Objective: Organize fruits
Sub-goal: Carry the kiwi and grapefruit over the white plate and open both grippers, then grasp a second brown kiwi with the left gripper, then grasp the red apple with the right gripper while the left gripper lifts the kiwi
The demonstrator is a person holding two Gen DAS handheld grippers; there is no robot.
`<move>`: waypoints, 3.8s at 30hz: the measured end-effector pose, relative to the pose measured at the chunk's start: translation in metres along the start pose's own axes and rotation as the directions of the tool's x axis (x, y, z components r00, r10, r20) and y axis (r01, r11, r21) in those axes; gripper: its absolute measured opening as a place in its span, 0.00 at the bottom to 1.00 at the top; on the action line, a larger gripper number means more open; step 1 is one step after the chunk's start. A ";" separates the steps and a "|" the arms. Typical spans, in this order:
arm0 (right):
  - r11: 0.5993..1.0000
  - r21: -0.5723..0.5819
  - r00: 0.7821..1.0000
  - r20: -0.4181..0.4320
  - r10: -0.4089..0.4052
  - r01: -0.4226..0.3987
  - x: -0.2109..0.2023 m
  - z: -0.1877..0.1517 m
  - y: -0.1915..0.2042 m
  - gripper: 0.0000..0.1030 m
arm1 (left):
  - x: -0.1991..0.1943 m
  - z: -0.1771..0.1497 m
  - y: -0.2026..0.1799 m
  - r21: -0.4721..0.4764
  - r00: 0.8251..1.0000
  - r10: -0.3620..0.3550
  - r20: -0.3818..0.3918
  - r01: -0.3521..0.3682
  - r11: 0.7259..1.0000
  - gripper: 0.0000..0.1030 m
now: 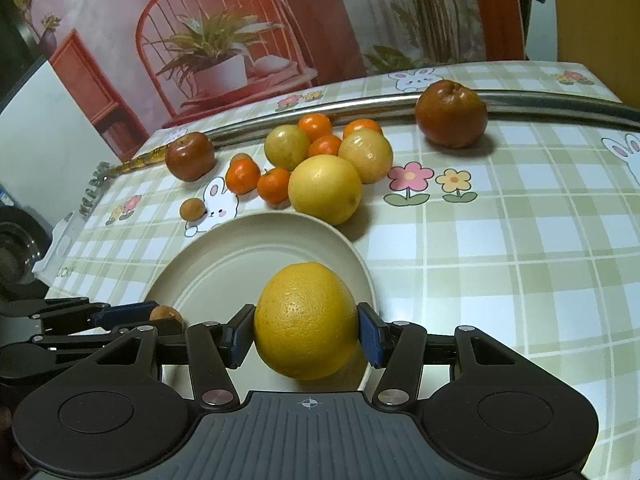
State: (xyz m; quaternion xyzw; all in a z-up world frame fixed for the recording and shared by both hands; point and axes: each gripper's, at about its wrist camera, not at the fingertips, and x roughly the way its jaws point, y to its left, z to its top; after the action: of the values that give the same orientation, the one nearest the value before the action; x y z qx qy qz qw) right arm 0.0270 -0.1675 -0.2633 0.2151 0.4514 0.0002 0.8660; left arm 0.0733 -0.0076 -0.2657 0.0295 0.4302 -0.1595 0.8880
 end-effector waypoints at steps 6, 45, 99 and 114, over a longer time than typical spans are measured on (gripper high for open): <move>1.000 0.002 1.000 0.006 0.013 -0.013 -0.001 -0.001 -0.002 0.50 | 0.000 0.000 0.000 0.001 1.000 0.000 0.001 0.000 1.000 0.30; 0.996 -0.004 0.982 0.168 -0.087 0.089 -0.025 0.061 -0.041 0.85 | 0.032 0.073 0.082 -0.176 0.993 0.078 0.091 -0.062 0.983 0.43; 0.962 -0.117 0.937 0.283 -0.204 0.245 0.071 0.121 -0.086 0.70 | 0.004 0.047 0.050 -0.190 0.992 0.034 0.124 -0.010 0.982 0.27; 0.973 -0.029 0.947 0.238 -0.214 0.228 0.082 0.118 -0.095 0.62 | 0.004 0.043 0.046 -0.160 0.994 0.011 0.111 0.007 0.987 0.27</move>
State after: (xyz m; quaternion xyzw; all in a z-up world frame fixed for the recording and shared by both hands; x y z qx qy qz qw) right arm 0.1491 -0.2814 -0.3035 0.1373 0.3677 -0.1094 0.9133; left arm 0.1222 0.0267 -0.2453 -0.0505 0.3913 -0.1251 0.9103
